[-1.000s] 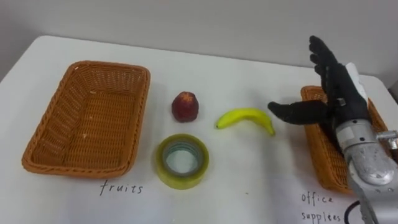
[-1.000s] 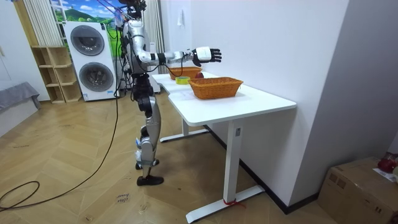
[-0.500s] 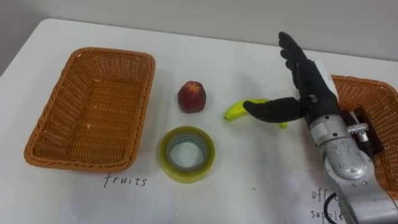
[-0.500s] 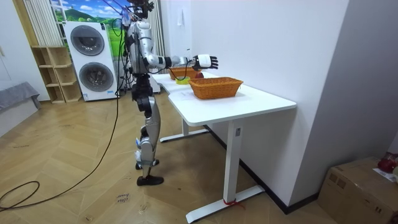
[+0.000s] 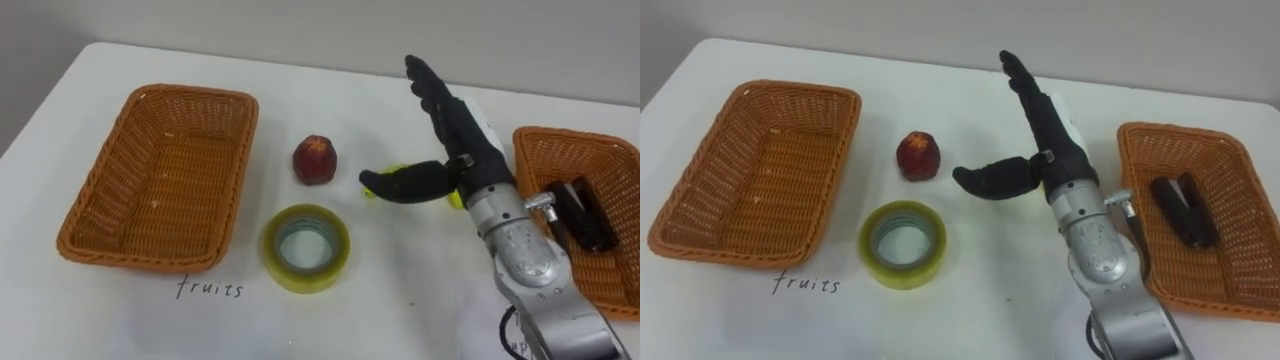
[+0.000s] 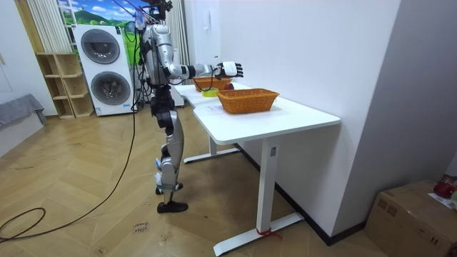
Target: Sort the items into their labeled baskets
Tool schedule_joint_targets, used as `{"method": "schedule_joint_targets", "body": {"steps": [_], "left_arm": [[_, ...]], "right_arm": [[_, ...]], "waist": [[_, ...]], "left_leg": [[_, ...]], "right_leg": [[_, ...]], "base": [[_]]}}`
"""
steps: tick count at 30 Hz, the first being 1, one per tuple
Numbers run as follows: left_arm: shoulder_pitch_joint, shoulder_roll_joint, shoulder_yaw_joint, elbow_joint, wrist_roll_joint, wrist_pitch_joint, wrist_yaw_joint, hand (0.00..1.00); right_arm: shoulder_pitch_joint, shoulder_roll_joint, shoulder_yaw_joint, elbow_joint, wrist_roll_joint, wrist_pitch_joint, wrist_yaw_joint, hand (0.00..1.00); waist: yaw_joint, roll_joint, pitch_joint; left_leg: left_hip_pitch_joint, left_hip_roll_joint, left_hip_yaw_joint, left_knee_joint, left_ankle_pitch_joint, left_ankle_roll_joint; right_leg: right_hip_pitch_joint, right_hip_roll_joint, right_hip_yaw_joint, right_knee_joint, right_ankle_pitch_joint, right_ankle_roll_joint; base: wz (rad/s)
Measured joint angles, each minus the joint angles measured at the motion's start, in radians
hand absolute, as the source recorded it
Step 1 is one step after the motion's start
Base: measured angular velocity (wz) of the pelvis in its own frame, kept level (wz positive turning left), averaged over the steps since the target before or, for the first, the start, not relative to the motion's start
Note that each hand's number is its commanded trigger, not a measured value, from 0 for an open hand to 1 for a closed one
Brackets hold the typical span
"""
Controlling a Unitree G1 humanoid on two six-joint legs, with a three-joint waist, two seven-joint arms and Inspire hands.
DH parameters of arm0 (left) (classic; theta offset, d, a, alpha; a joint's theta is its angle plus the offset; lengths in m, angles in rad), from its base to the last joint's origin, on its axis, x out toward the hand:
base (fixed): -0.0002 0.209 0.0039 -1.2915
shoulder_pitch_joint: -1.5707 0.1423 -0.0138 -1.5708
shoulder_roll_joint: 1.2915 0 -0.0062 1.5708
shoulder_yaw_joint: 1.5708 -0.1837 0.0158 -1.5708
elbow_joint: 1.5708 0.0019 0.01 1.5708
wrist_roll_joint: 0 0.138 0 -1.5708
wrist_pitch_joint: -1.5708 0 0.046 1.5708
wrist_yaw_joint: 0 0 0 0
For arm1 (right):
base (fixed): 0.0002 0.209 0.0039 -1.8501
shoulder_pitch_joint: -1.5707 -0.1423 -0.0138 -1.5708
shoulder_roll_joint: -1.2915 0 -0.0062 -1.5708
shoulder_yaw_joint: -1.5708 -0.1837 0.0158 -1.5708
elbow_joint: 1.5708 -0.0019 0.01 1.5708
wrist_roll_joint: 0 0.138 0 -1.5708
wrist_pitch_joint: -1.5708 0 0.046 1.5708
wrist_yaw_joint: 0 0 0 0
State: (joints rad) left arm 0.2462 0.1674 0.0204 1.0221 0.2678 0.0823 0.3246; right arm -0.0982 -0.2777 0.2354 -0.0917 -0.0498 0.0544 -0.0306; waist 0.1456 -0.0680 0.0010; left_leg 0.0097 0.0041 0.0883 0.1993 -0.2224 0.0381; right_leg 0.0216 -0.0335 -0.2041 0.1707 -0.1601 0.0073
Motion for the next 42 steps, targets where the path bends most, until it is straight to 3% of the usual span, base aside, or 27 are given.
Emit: {"method": "schedule_joint_targets", "body": {"steps": [8,19,34,42], "left_arm": [[0.004,-0.003,-0.006,0.001,0.009,0.000,-0.001,0.00],[-0.011,-0.012,-0.007,0.016,0.008,0.000,-0.005,0.00],[-0.023,-0.015,-0.015,0.021,0.008,0.024,-0.040,0.00],[-0.023,-0.014,-0.016,0.020,0.007,0.043,-0.049,0.00]], "right_arm": [[0.000,0.008,0.022,0.000,0.001,0.000,0.039,0.00],[0.001,0.045,0.070,0.001,-0.029,0.000,0.062,0.00],[0.001,0.044,0.174,0.080,-0.035,0.002,0.089,0.00],[0.001,0.045,0.175,0.080,-0.041,0.008,0.089,0.00]], "waist": [[0.004,-0.001,-0.0009],[0.024,0.005,0.0048],[0.029,0.005,0.0057],[0.027,0.004,0.0055]], "left_leg": [[0.002,0.000,0.000,-0.003,0.000,0.000],[0.014,0.000,0.002,-0.009,0.000,0.000],[0.015,-0.001,-0.009,-0.011,0.000,0.000],[0.010,-0.001,-0.010,-0.011,0.000,0.000]], "right_leg": [[0.006,0.001,0.002,0.000,0.000,0.000],[0.014,0.002,0.007,-0.002,0.000,0.000],[0.015,0.000,-0.016,-0.004,0.000,0.000],[0.015,0.000,-0.018,-0.003,0.000,0.000]], "base": [[0.00],[0.00],[0.02],[0.00]]}}
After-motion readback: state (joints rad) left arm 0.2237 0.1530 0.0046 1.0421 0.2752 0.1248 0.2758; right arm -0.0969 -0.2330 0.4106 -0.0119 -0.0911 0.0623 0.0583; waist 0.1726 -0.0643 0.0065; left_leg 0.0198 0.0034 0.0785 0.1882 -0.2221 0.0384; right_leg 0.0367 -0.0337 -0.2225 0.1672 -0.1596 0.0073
